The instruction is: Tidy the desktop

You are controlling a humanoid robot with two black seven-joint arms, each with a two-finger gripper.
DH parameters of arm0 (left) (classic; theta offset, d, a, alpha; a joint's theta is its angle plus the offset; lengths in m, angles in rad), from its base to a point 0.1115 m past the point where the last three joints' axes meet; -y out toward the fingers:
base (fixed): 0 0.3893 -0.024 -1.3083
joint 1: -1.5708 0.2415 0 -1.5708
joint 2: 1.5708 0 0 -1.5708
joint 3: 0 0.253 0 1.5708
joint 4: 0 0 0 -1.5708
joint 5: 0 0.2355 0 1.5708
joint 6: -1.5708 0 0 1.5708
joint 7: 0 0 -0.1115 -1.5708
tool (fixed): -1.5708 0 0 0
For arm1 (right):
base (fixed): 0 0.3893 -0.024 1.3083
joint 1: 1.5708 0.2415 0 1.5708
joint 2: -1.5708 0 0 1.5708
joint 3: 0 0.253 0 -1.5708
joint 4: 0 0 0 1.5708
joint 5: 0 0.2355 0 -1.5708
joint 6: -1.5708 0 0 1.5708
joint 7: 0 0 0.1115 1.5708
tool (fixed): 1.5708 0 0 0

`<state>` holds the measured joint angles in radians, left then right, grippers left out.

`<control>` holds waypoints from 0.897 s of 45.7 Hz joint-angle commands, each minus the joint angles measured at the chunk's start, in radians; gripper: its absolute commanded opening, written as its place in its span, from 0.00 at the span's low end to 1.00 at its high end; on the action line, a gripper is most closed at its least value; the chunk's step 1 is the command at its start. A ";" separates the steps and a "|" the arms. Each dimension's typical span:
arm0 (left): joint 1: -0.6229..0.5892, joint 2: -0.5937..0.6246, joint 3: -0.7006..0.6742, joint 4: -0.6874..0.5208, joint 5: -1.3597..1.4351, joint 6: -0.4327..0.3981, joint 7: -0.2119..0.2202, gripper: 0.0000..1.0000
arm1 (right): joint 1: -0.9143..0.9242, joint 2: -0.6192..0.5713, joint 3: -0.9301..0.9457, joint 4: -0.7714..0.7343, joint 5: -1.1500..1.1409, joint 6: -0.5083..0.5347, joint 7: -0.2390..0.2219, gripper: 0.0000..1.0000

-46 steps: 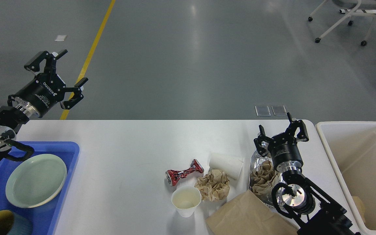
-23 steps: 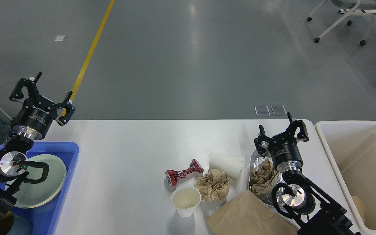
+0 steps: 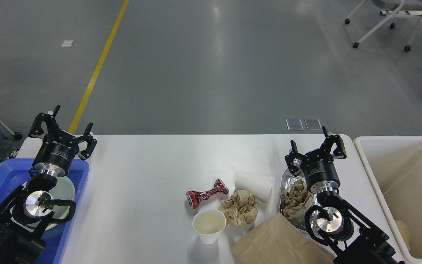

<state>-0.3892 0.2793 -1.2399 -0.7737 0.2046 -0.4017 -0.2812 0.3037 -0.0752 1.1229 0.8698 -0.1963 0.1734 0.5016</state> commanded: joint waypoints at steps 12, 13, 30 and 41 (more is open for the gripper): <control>-0.048 0.057 0.011 -0.015 0.076 0.011 -0.006 0.96 | 0.000 0.000 0.000 0.000 0.000 0.000 0.000 1.00; -0.045 0.052 -0.001 -0.015 0.079 0.011 -0.015 0.96 | 0.000 0.000 0.000 0.000 0.000 0.000 0.000 1.00; 0.027 -0.037 0.011 -0.015 0.075 -0.003 -0.173 0.96 | 0.002 0.000 0.000 -0.002 0.000 0.000 0.000 1.00; 0.073 -0.057 0.014 -0.019 0.047 -0.091 -0.121 0.96 | 0.002 0.000 0.000 -0.002 -0.002 0.002 0.000 1.00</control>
<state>-0.3328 0.2318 -1.2203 -0.7906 0.2633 -0.4813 -0.4162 0.3052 -0.0752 1.1229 0.8675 -0.1977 0.1734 0.5016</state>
